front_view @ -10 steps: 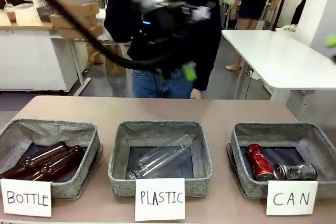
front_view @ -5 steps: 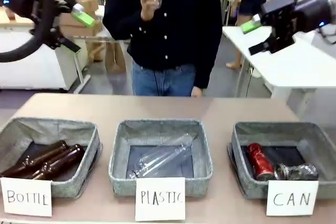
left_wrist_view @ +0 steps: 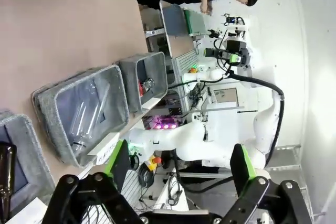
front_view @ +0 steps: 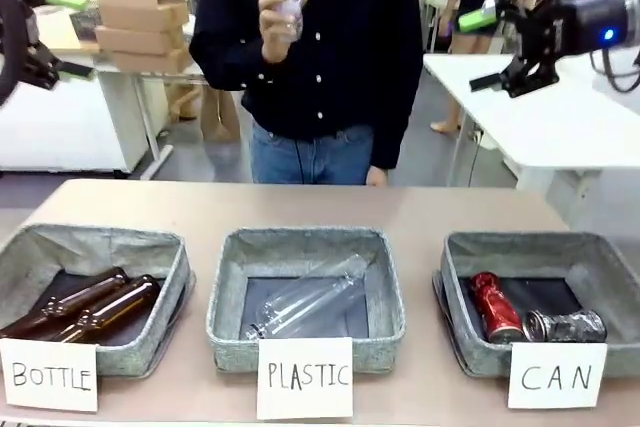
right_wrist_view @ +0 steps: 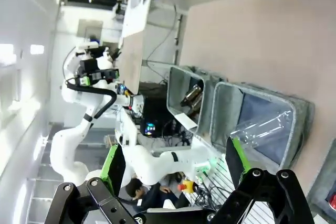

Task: Sort the can waste into the basket.
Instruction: Pick up the can waste from the table and place it in the right Fabric basket.

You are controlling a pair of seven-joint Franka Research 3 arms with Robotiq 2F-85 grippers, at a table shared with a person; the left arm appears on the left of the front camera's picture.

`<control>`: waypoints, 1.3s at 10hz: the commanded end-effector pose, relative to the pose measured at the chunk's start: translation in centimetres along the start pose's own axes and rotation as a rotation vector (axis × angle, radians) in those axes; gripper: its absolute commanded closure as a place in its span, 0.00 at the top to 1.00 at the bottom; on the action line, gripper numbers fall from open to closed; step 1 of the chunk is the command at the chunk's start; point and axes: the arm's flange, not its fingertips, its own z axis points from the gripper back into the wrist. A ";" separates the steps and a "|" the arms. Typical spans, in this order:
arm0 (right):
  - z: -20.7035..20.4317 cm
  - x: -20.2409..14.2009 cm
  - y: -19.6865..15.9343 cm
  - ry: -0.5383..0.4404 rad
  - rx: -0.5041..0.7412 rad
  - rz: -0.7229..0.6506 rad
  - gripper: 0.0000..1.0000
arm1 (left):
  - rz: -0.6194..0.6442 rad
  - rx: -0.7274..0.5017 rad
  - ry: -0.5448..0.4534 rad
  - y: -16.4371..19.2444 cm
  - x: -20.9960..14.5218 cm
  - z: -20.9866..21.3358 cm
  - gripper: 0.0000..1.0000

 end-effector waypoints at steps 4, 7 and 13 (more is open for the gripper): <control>-0.9 0.0 -0.3 0.026 -0.004 0.070 1.00 | -0.017 0.059 0.043 -2.1 -0.4 -1.4 1.00; -0.9 0.0 -0.3 0.026 -0.004 0.070 1.00 | -0.017 0.059 0.043 -2.1 -0.4 -1.4 1.00; -0.9 0.0 -0.3 0.026 -0.004 0.070 1.00 | -0.017 0.059 0.043 -2.1 -0.4 -1.4 1.00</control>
